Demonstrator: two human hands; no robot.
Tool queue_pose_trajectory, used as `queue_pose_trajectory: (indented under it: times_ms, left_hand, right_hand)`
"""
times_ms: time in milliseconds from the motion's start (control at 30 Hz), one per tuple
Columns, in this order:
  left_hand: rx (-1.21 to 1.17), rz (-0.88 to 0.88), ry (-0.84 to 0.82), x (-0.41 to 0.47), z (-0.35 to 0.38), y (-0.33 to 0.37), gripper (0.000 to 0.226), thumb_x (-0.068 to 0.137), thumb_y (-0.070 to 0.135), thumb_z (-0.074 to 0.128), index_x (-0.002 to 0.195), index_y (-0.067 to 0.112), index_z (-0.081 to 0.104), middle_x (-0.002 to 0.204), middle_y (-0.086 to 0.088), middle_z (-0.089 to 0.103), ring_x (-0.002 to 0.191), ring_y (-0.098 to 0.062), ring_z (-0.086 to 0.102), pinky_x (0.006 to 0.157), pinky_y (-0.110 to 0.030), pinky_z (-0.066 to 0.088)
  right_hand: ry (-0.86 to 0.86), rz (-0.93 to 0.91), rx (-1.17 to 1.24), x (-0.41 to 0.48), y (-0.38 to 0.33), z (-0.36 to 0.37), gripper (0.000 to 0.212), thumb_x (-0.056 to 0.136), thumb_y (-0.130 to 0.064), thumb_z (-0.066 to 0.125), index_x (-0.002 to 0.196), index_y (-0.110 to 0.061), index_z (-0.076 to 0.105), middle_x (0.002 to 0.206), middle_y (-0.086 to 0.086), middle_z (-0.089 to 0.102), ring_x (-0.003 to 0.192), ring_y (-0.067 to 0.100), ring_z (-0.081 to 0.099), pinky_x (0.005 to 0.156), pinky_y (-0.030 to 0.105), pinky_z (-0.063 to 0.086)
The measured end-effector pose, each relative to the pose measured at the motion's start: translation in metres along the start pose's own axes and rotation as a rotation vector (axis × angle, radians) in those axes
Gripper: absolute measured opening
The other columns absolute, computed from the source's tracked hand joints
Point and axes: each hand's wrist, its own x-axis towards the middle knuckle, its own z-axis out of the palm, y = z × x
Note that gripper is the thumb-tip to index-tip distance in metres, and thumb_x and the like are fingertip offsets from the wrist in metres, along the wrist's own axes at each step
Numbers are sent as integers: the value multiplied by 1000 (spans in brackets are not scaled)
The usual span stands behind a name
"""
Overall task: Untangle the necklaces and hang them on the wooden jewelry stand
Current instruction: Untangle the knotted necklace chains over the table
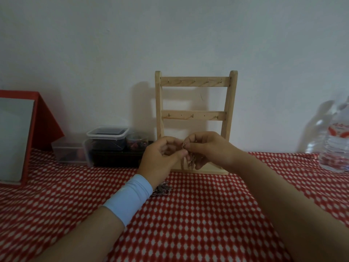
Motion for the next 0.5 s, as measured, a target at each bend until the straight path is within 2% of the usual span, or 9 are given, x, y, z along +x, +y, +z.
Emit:
queue_pose_trajectory:
  times_ms: [133, 200, 333, 433, 500]
  left_hand:
    - [90, 12, 7, 0, -1, -4, 20, 85, 11, 71, 87, 30, 70, 80, 11, 70, 77, 1, 65, 70, -22, 53]
    - [151, 24, 13, 1, -1, -5, 20, 86, 10, 67, 84, 30, 69, 80, 10, 67, 72, -2, 62, 68, -20, 51]
    - [84, -34, -24, -1, 1, -3, 12, 89, 10, 63, 87, 19, 70, 84, -5, 69, 67, -9, 62, 62, -23, 54]
    - [73, -21, -13, -1, 1, -4, 12, 89, 9, 63, 87, 19, 70, 86, 0, 69, 78, -7, 64, 68, -21, 53]
    - [68, -4, -13, -1, 2, -5, 13, 89, 8, 63, 89, 20, 68, 87, 2, 69, 81, -5, 65, 70, -20, 52]
  right_hand:
    - [-30, 38, -39, 0, 0, 1, 17, 102, -16, 59, 108, -2, 66, 77, 11, 74, 55, 23, 65, 56, 30, 58]
    - [-49, 71, -58, 1, -1, 2, 19, 103, -17, 57, 110, 0, 64, 80, 15, 76, 58, 27, 67, 58, 30, 60]
    - [-99, 96, -132, 0, -3, 4, 19, 104, -23, 54, 102, -9, 66, 84, 12, 78, 70, 30, 73, 73, 37, 63]
    - [-127, 74, -251, 0, -2, 3, 20, 103, -29, 56, 99, -18, 71, 94, 5, 78, 84, 23, 77, 88, 42, 61]
    - [-123, 57, -246, -1, 0, 4, 18, 102, -28, 57, 97, -22, 73, 95, -2, 77, 86, 17, 76, 90, 38, 59]
